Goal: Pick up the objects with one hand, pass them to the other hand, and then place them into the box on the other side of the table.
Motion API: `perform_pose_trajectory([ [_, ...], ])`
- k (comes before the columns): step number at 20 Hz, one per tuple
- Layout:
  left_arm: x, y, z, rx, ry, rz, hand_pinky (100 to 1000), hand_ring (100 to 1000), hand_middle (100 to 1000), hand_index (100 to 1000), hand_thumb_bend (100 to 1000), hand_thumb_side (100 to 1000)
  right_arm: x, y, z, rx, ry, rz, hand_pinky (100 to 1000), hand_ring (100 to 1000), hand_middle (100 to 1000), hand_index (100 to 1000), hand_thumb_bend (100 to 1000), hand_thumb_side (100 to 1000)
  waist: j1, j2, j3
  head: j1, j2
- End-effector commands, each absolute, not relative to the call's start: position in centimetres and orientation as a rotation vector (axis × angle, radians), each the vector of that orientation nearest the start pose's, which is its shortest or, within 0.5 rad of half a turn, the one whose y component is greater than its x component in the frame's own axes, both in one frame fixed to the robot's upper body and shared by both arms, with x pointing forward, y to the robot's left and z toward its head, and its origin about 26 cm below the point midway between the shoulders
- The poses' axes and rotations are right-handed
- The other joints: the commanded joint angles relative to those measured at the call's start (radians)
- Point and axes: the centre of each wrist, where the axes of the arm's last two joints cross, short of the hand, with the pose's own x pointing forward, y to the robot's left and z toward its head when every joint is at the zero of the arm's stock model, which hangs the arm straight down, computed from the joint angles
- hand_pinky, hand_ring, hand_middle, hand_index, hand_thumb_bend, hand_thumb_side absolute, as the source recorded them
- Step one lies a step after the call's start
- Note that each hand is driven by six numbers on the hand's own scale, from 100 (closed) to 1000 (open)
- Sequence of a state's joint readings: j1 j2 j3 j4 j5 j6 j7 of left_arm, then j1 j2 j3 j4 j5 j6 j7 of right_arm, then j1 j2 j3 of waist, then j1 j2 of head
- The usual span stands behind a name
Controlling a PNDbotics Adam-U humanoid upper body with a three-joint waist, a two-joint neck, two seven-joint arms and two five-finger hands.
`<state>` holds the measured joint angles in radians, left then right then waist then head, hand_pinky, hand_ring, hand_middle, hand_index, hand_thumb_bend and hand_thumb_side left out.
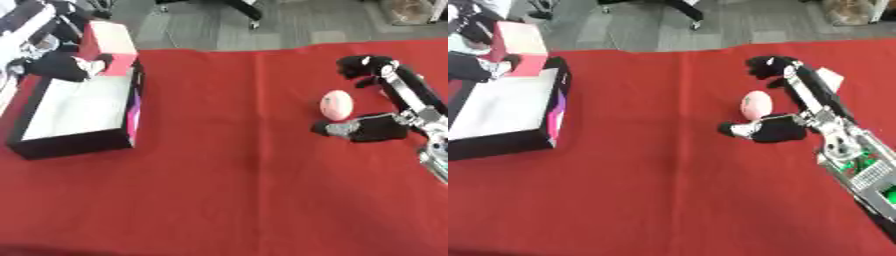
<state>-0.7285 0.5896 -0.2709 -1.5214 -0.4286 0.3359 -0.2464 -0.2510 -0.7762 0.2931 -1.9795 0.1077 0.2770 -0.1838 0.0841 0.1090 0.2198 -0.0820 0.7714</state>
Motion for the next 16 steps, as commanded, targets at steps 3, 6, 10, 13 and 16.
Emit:
perform_pose_trajectory([
  [3, 40.2, 28.1, 24.1, 0.832, -1.561, -0.961, 721, 584, 399, 436, 100, 100, 28.7, -28.6, 20.5, -0.68, -1.889, 0.738, 720, 776, 706, 807, 742, 260, -0.02, 0.007, -0.007, 0.034, -0.001],
  [6, 41.1, 28.9, 23.1, 0.836, -1.516, -0.922, 721, 584, 400, 436, 100, 100, 28.7, -29.8, 21.5, -0.718, -1.916, 0.655, 717, 774, 703, 804, 739, 263, -0.022, 0.01, -0.007, 0.041, -0.001],
  [10, 42.1, 29.8, 21.6, 0.832, -1.464, -0.886, 720, 584, 400, 438, 100, 100, 28.7, -30.3, 22.0, -0.723, -1.935, 0.584, 716, 772, 700, 802, 738, 265, -0.026, 0.014, -0.01, 0.034, -0.001],
  [13, 42.8, 30.3, 20.6, 0.846, -1.429, -0.87, 719, 584, 402, 441, 100, 100, 28.7, -30.3, 22.1, -0.724, -1.944, 0.564, 715, 772, 700, 801, 738, 266, -0.027, 0.017, -0.012, 0.025, -0.001],
  [16, 43.5, 30.7, 19.5, 0.873, -1.391, -0.863, 719, 586, 408, 447, 100, 100, 28.8, -30.4, 22.4, -0.727, -1.961, 0.547, 714, 772, 699, 800, 738, 268, -0.029, 0.022, -0.015, 0.017, -0.001],
])
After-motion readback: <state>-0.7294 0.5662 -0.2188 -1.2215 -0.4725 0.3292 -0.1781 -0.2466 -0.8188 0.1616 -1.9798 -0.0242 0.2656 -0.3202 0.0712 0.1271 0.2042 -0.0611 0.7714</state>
